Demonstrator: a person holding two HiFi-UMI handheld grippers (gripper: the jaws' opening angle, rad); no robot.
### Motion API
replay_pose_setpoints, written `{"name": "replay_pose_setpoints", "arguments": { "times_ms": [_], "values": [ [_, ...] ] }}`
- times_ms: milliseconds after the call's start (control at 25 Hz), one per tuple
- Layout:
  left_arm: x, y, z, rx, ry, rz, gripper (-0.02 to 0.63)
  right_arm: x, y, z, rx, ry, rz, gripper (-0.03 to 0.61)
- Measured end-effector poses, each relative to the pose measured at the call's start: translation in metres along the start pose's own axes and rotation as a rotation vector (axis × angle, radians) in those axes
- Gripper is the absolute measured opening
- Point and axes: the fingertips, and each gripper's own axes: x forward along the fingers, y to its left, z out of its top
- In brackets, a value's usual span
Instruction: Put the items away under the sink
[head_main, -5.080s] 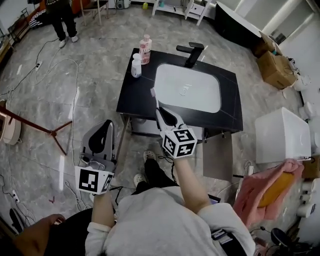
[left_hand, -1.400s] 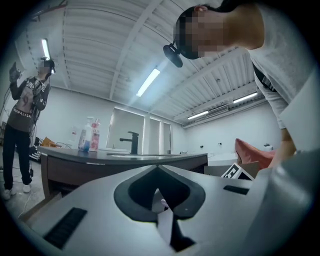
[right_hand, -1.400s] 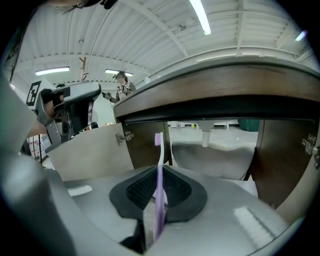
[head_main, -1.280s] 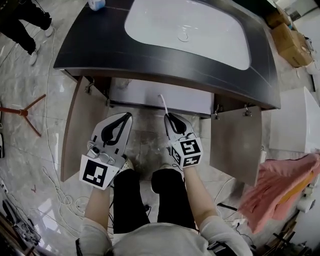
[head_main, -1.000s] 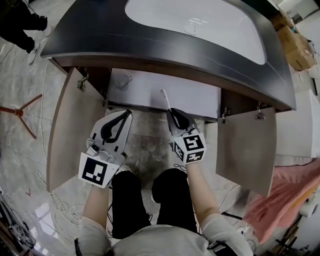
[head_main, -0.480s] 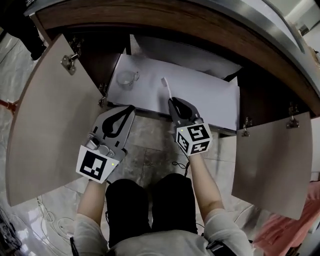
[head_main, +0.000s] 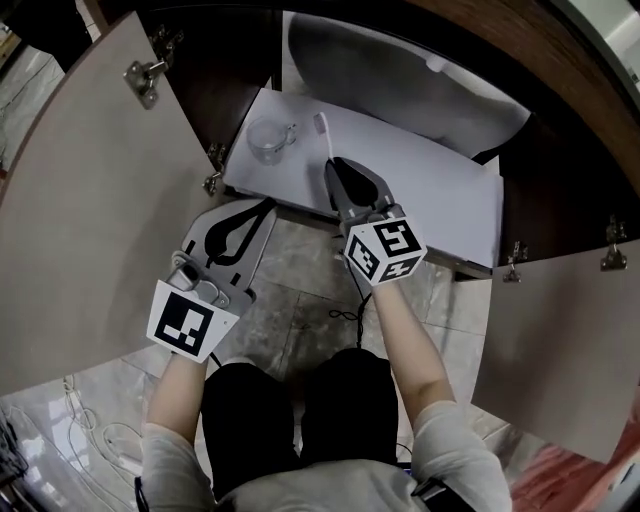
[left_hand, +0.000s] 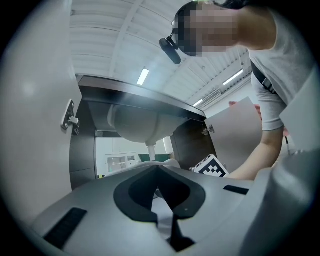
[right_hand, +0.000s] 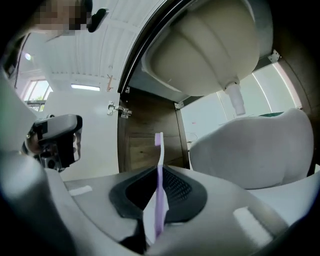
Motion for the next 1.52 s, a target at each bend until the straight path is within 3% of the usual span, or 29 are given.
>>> {"name": "replay_pose_setpoints", "arguments": {
  "times_ms": [160, 320, 800, 1120, 1520],
  "values": [
    [-0.005, 0.006, -0.002, -0.007, -0.012, 0.033, 0.006, 0.023, 0.003, 0.015, 0.050, -0.082, 0.058, 0.043],
    [-0.010, 0.014, -0.008, -0.027, -0.005, 0.059, 0.006, 0.047, 0.011, 0.018, 0.060, -0.100, 0.106, 0.043],
    [-0.011, 0.024, -0.021, -0.067, -0.006, 0.046, 0.006, 0.106, 0.010, 0.028, 0.157, -0.173, 0.169, 0.043],
    [-0.013, 0.037, -0.028, -0.069, -0.003, 0.060, 0.006, 0.141, 0.013, 0.032, 0.147, -0.202, 0.170, 0.043],
    [-0.015, 0.040, -0.028, -0.080, -0.021, 0.063, 0.006, 0.166, 0.021, 0.014, 0.035, -0.151, 0.137, 0.043]
  ]
}}
